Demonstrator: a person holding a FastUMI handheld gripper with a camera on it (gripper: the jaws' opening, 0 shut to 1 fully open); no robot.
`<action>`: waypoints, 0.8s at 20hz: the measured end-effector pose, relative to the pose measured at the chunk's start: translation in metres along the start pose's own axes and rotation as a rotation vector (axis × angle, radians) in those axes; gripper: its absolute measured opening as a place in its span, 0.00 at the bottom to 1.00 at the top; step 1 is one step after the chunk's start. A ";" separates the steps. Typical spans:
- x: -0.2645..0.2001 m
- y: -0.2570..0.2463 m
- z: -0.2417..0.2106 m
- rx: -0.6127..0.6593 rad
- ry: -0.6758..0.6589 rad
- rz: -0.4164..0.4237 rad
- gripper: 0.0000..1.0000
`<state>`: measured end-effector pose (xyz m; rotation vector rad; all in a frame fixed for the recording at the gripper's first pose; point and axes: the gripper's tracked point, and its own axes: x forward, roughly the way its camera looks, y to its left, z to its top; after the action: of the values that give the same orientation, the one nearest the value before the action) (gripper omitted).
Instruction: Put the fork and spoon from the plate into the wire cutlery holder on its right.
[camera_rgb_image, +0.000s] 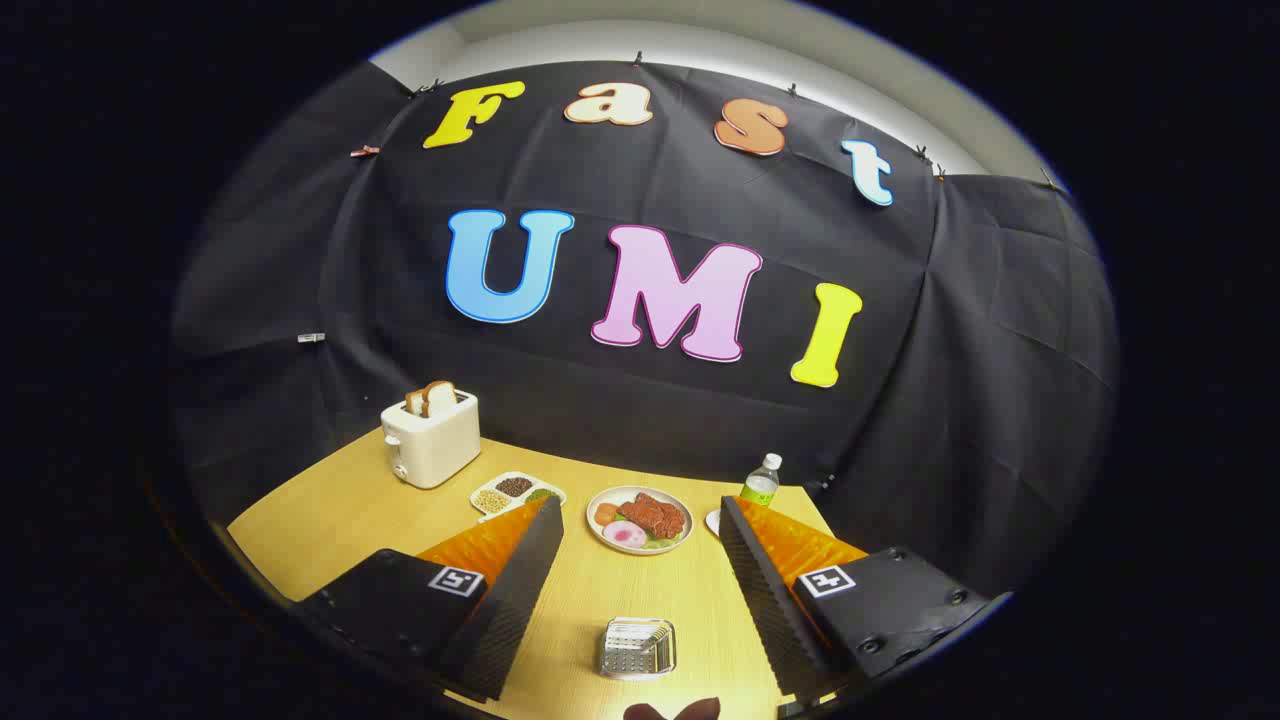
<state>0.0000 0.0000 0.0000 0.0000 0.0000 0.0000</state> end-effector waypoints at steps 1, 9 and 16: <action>0.001 0.000 0.000 -0.002 -0.001 0.000 0.98; 0.003 0.000 0.000 -0.002 0.002 -0.004 0.98; 0.003 0.004 0.001 0.000 0.001 -0.002 0.98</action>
<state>0.0027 0.0038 0.0009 0.0004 0.0006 -0.0020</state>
